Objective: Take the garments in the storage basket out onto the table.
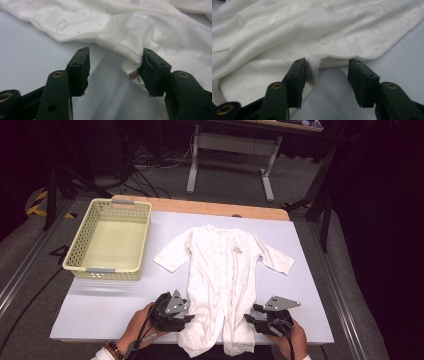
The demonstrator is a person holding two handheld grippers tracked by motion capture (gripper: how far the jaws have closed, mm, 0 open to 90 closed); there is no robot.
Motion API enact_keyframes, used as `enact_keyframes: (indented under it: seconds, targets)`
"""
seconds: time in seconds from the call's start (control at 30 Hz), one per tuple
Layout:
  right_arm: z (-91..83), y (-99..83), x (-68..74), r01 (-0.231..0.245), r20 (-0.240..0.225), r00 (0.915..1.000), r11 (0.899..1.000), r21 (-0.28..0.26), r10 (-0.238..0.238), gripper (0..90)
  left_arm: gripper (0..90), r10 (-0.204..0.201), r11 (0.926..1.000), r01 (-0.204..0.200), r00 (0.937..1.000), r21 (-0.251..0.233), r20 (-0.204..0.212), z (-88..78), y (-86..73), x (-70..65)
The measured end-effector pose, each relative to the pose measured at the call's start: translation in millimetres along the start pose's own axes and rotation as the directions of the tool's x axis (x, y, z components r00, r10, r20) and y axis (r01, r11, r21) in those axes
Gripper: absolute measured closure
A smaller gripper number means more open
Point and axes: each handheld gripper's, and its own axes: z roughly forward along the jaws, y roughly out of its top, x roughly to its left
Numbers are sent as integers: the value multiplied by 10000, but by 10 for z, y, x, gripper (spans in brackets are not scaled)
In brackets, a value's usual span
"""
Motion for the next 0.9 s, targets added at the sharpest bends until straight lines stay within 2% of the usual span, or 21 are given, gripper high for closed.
enact_keyframes:
  seconds: [0.1,0.13,0.2,0.27,0.37,0.43,0.47,0.57,0.63,0.67,0.8,0.9]
  targets:
    - [-7,-10,41,270,-243,9993,9996,-73,-272,750,533,-7,10000,8,9996,-13,282,2,0,9]
    - [-9,-12,51,355,-368,9987,9993,-78,-357,820,588,-31,10000,32,9992,-11,408,1,-2,4]
    - [-22,-12,64,447,-479,9978,9990,-38,-448,882,640,-92,10000,93,9987,-22,509,0,-2,-3]
    - [-59,-18,50,508,-394,9979,9987,44,-506,892,751,-65,10000,65,9977,6,680,-11,-4,-12]
    - [-161,-56,-5,328,-239,9992,9995,-32,-329,894,833,-2,10000,-3,9960,49,894,-24,-8,-16]
    - [-241,-86,-38,298,-5,9996,9995,-64,-298,894,850,-8,10000,4,9952,41,980,-44,-21,-13]
    - [-310,-118,-62,241,239,9994,9996,-118,-238,894,860,-155,9999,148,9950,82,983,-57,-30,-19]
    - [-466,-217,-134,-288,452,9985,9989,-372,305,895,865,-114,9999,110,9950,43,989,-103,-67,-27]
    - [-524,-269,-162,-447,610,9970,9981,-414,472,895,866,-139,9999,134,9944,55,1052,-121,-85,-50]
    - [-539,-286,-172,-469,693,9964,9981,-403,496,894,866,-13,10000,8,9949,49,1007,-140,-100,-68]
    - [-578,-303,-208,-411,1081,9931,9985,-370,449,890,866,54,9999,-63,9951,94,989,-198,-150,-120]
    - [-581,-284,-191,-295,1317,9907,9988,-392,345,820,863,-45,10000,48,9960,-24,890,-241,-184,-127]
